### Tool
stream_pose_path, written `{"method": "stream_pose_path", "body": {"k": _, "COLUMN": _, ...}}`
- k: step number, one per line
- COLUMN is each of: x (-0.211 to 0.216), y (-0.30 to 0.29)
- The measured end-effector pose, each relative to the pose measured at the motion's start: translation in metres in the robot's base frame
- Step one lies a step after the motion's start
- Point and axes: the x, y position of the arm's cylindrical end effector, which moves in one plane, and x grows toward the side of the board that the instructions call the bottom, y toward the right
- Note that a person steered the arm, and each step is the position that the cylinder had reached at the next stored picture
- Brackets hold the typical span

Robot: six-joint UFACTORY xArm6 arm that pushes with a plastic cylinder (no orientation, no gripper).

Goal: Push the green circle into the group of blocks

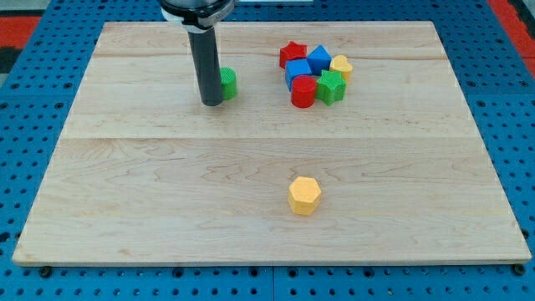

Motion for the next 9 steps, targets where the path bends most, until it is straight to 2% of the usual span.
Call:
{"method": "stream_pose_path", "body": {"k": 2, "x": -0.033, "y": 0.042}}
{"method": "stream_pose_path", "body": {"k": 4, "x": -0.045, "y": -0.034}}
{"method": "stream_pose_path", "body": {"k": 5, "x": -0.065, "y": -0.031}}
{"method": "stream_pose_path", "body": {"k": 7, "x": -0.066, "y": 0.045}}
{"method": "stream_pose_path", "body": {"k": 8, "x": -0.066, "y": 0.065}}
{"method": "stream_pose_path", "body": {"k": 9, "x": -0.054, "y": 0.043}}
